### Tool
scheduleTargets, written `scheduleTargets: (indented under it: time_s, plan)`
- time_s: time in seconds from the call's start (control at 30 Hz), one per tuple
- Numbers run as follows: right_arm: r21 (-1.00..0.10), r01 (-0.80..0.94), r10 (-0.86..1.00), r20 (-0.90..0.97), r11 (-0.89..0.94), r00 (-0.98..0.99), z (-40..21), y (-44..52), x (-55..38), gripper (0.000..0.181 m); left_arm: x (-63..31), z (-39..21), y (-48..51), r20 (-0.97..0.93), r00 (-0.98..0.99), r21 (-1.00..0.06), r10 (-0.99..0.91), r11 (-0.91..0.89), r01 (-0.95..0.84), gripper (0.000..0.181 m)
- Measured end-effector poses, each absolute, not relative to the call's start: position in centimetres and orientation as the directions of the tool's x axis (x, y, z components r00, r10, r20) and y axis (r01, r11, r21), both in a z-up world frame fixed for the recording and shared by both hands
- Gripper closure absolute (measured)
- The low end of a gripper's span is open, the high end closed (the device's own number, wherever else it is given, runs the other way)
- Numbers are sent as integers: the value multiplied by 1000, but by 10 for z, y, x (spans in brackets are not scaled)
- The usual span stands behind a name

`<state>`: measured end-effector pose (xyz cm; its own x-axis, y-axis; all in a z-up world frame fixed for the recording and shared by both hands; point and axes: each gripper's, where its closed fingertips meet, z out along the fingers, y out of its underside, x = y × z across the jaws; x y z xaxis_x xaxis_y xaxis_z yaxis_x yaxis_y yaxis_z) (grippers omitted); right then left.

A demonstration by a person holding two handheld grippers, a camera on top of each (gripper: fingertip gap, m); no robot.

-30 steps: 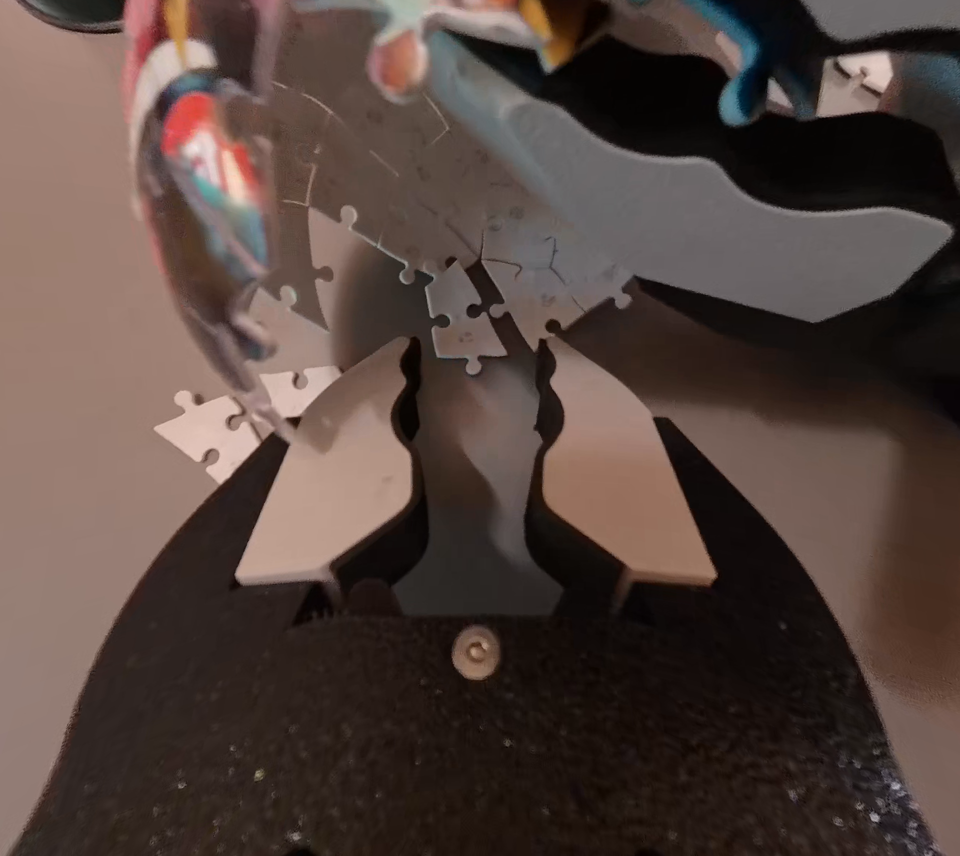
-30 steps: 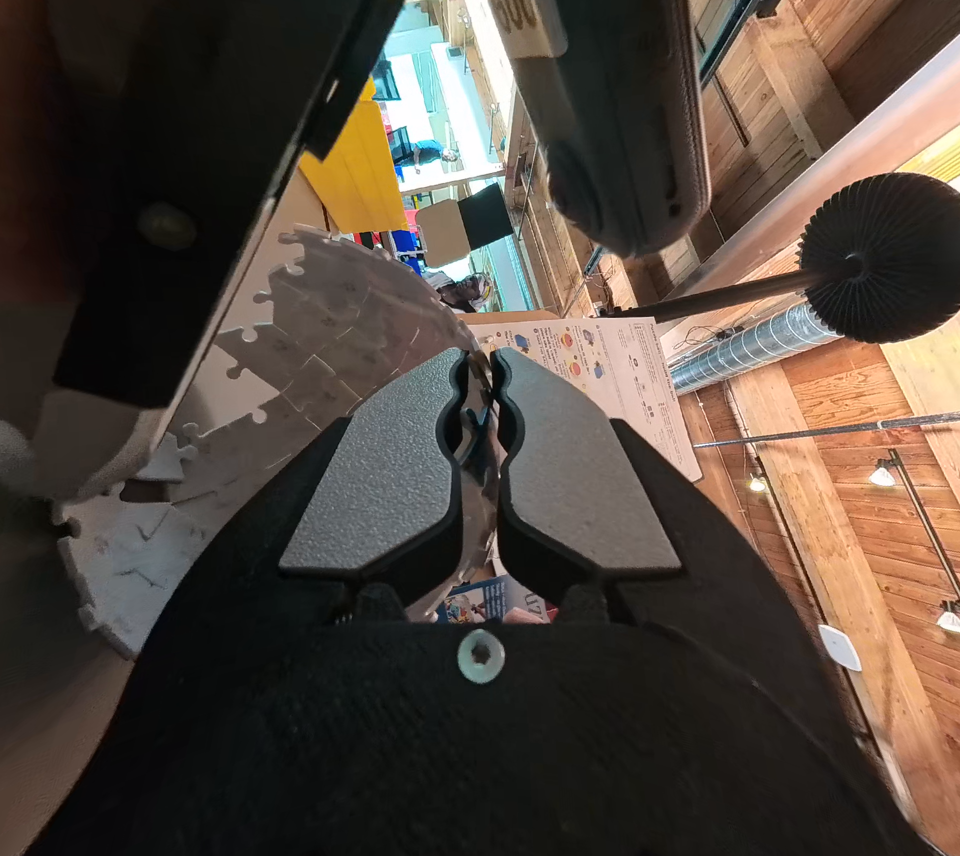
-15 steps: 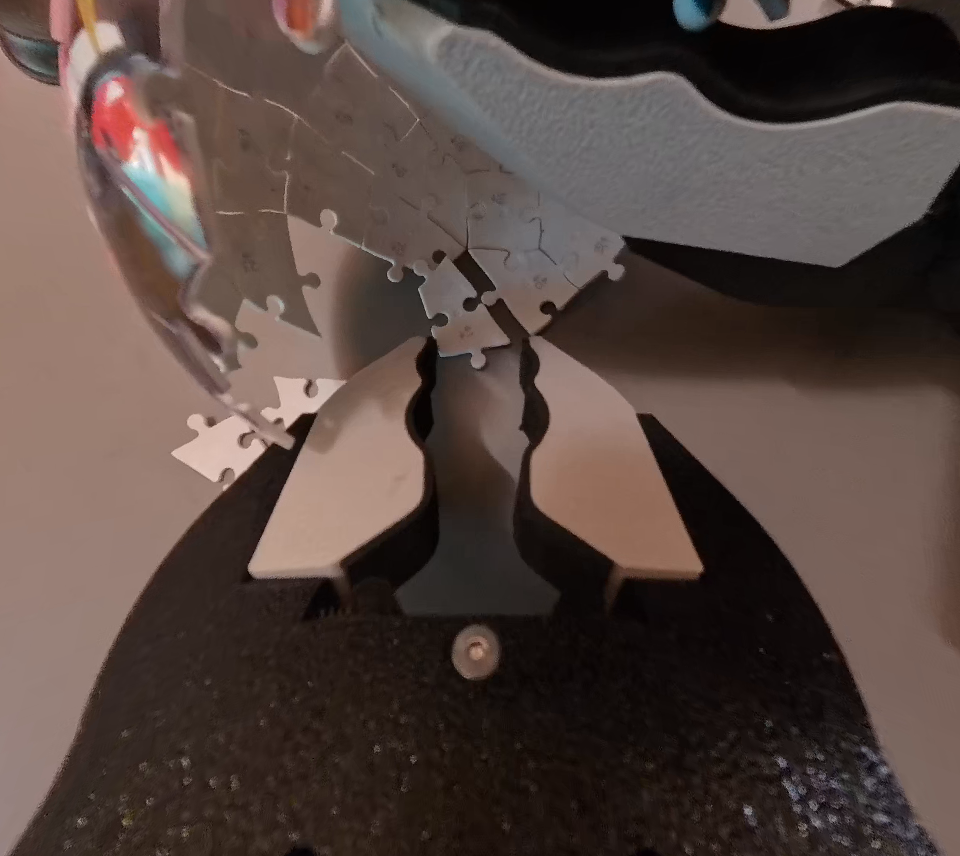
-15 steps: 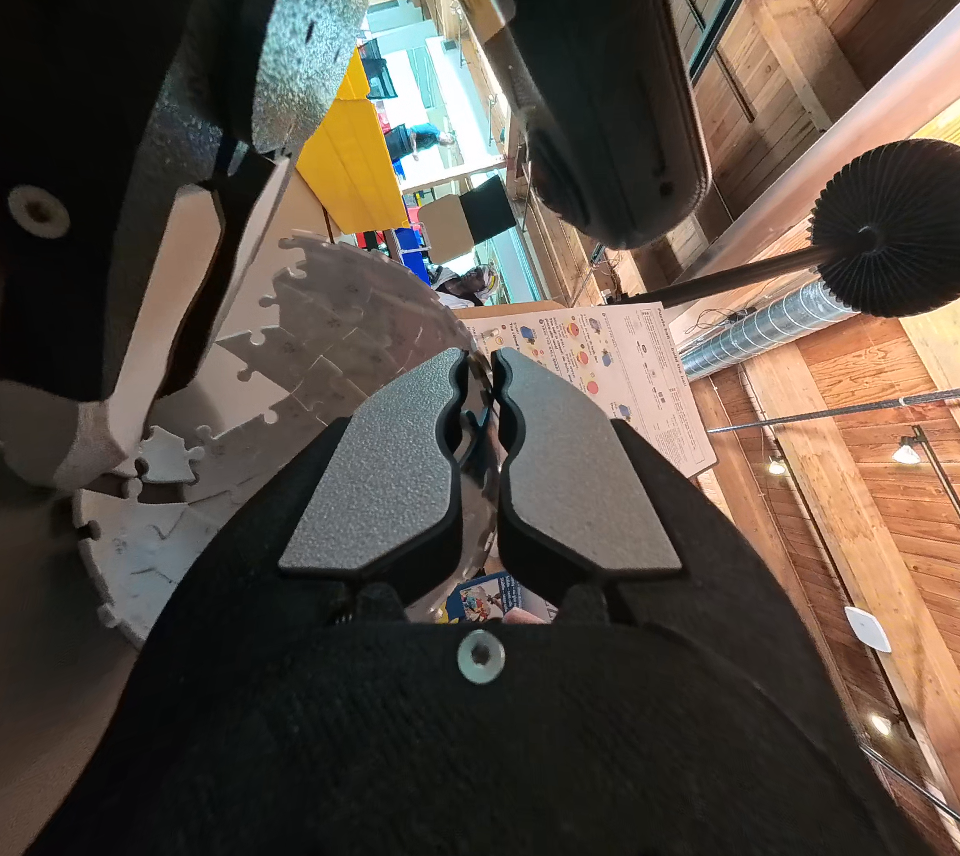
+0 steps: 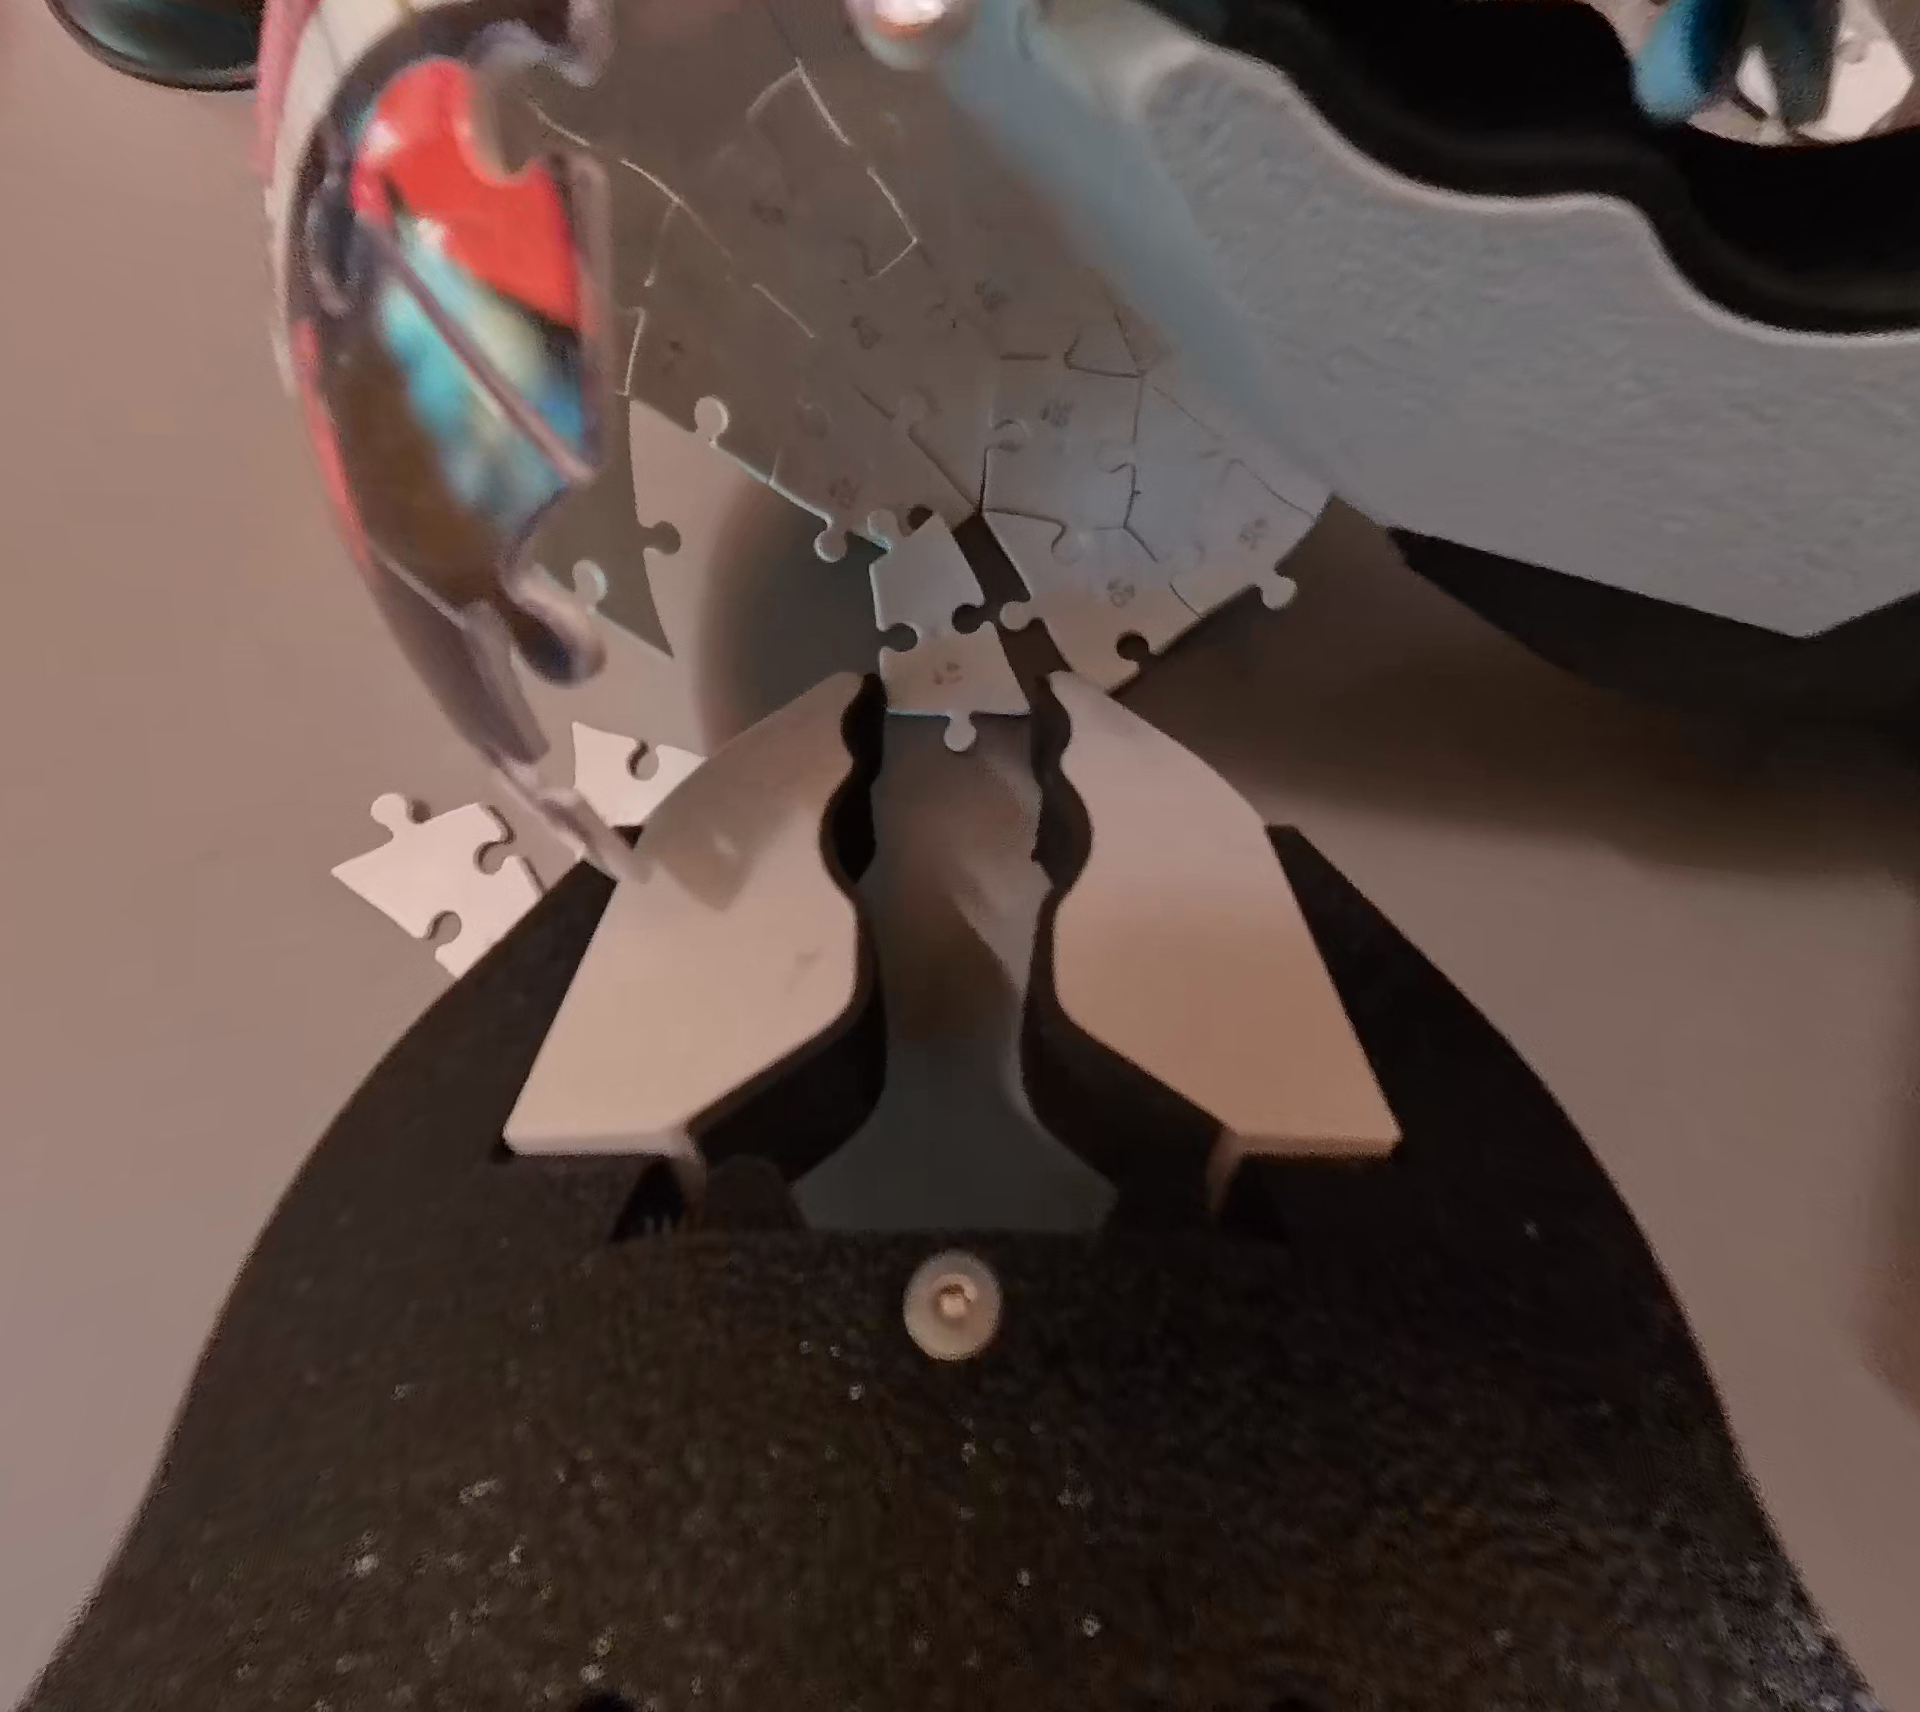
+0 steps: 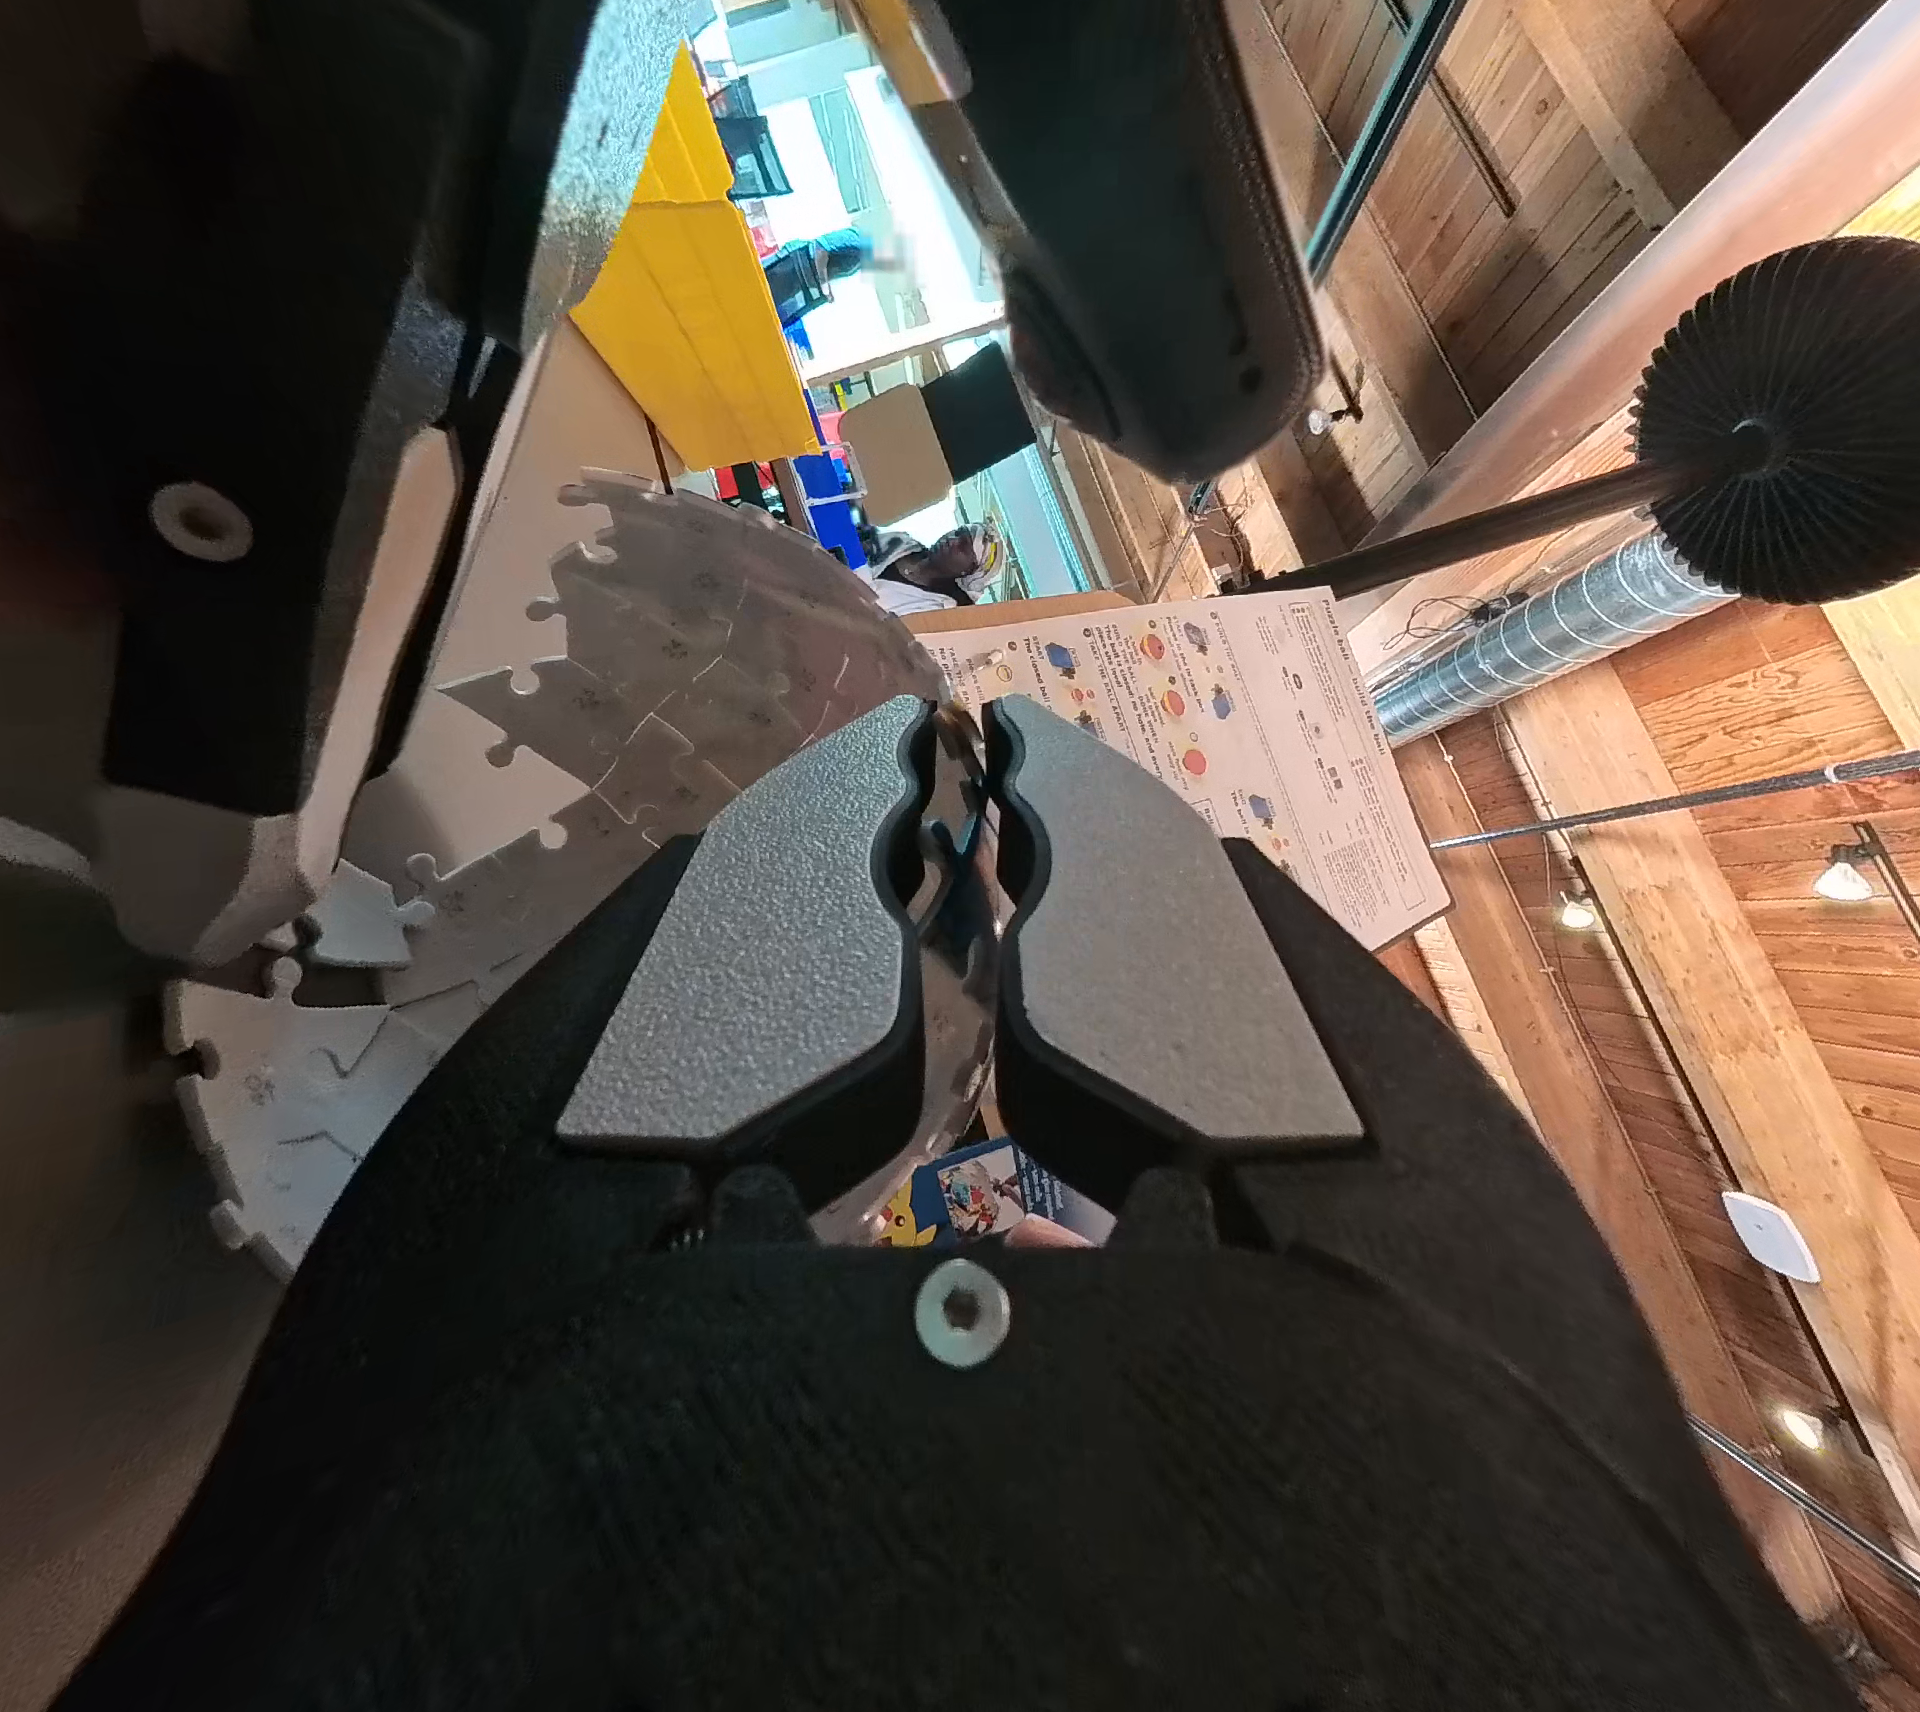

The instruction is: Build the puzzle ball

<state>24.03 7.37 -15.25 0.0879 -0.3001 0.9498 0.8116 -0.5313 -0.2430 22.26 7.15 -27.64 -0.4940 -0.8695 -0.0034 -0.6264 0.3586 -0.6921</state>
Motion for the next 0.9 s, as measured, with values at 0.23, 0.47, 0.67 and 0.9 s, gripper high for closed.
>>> scheduleTargets:
  time_s: [0.23, 0.47, 0.67, 0.9]
  plan:
    - [-244, 812, -300, 950, -530, 89, -153, 74, 240, 173, 222, -276, 71, -12, -491, -696, -871, 360, -621, 156]
    - [-250, 812, -303, 948, -528, 95, -153, 74, 241, 173, 221, -271, 66, 31, -484, -717, -875, 318, -621, 155]
    - [-249, 812, -302, 949, -528, 95, -153, 74, 241, 173, 220, -274, 65, -5, -494, -703, -869, 354, -616, 156]
    - [-250, 813, -302, 948, -527, 96, -153, 74, 241, 173, 217, -269, 62, 17, -492, -706, -870, 339, -622, 155]
